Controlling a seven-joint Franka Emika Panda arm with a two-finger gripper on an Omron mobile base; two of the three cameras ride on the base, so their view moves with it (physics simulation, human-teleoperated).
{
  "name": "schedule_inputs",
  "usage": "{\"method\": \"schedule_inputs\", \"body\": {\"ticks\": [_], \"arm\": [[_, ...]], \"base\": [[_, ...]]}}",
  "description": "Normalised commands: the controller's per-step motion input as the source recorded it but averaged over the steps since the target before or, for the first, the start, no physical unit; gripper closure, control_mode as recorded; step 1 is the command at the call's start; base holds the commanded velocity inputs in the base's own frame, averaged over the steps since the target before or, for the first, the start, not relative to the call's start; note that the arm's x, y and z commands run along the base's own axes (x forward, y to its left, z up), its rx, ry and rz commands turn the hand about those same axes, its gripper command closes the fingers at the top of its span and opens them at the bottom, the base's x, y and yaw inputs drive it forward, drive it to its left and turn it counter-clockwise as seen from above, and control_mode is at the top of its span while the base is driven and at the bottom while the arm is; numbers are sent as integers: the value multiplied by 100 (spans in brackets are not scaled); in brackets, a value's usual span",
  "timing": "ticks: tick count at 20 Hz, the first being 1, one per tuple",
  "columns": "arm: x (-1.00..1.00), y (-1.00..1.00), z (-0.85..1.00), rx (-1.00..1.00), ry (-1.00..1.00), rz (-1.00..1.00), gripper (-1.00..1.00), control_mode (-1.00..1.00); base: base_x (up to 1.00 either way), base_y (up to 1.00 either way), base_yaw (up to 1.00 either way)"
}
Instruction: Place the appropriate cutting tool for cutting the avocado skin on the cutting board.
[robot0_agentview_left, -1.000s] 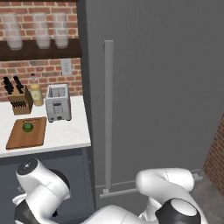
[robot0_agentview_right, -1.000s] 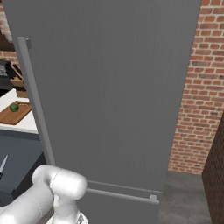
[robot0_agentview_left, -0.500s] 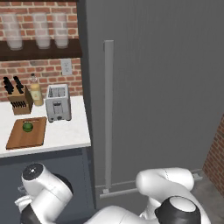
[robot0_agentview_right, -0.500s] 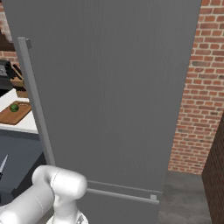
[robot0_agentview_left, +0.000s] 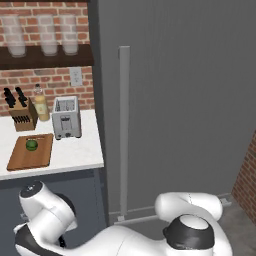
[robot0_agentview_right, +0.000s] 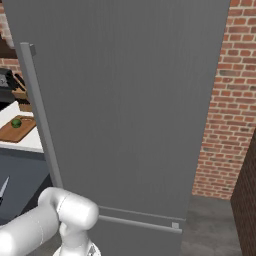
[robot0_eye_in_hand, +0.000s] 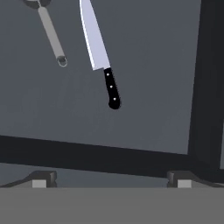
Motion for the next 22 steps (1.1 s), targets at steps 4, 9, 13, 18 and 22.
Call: {"method": "schedule_inputs", "body": {"ticks": [4,9,13,18,22], "arm": [[1,-16,0,0,10,0,-100,-100],[-8,-12,-5,0,0,0,-100,-100],[-2,-5,-9,0,0,0,-100,-100],[0,-12,-10,0,1,0,-100,-100],[8,-6,-16,0,8,0,-100,-100]], "base": [[0,0,0],[0,0,0],[0,0,0],[0,0,0],[0,0,0]]}}
